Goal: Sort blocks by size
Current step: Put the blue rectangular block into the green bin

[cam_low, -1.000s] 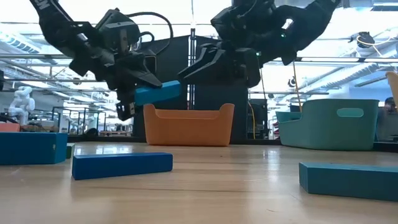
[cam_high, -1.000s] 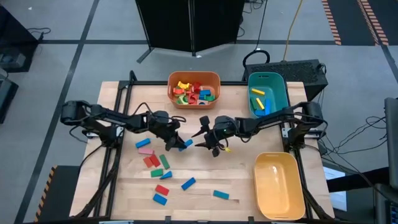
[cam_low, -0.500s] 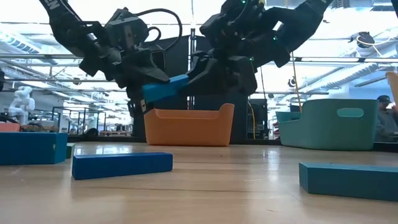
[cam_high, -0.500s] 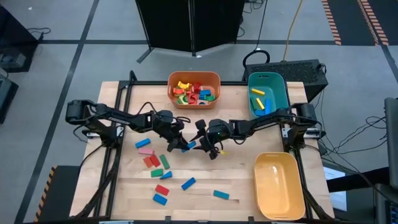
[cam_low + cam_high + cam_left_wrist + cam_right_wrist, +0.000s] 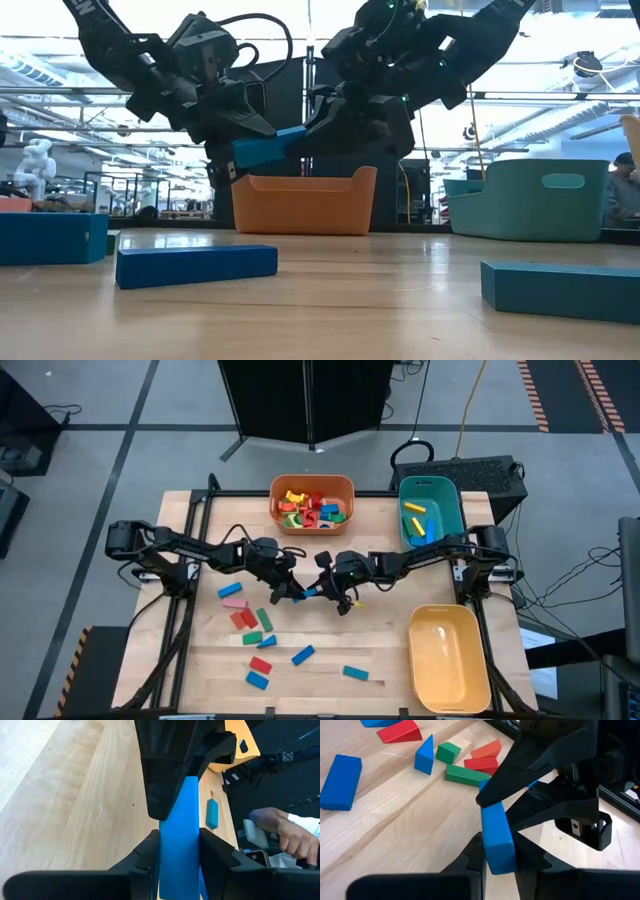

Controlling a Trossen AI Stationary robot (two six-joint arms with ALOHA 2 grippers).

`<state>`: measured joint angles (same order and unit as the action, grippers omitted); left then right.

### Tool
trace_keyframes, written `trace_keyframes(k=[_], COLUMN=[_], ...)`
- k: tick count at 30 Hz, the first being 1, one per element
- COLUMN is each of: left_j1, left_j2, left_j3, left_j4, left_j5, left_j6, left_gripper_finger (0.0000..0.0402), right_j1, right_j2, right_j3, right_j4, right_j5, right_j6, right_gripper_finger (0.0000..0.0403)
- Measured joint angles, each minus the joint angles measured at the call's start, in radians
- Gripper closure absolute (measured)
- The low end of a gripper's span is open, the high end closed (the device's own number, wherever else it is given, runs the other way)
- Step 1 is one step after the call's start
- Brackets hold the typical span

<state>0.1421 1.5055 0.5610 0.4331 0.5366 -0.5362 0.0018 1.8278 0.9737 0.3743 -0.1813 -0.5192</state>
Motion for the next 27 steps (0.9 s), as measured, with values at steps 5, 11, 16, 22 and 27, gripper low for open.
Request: trace_keyframes(k=[5,11,16,22,27], left_j1=[-0.002,-0.001,0.0,0.007,0.008], left_j2=[0.0,-0.002,-0.002,-0.006,-0.006], left_j3=[0.0,0.002,0.001,0.001,0.0], left_j4=[-0.004,-0.076,-0.093,-0.102,-0.148], left_j5=[-0.024,-0.116,-0.145,-0.149,-0.131], left_j6=[0.069,0.038,0.02,0.018,0.018], left_gripper_finger=[0.0295,0.0269,0.0266,0.0265,0.0265], right_j1=[0.001,-0.002,0.002,0.001,-0.002], right_j2=[0.0,0.001,0.001,-0.051,-0.145], right_j3=[0.0,0.0,0.001,0.001,0.002], right_j4=[-0.011,-0.044,-0.094,-0.222,-0.353], right_j5=[0.041,0.07,0.183,0.233,0.35], right_j6=[0.045,0.09,0.097,0.137,0.19], right_gripper_finger=[0.0354,0.0359,0.0358,0.0358,0.0358])
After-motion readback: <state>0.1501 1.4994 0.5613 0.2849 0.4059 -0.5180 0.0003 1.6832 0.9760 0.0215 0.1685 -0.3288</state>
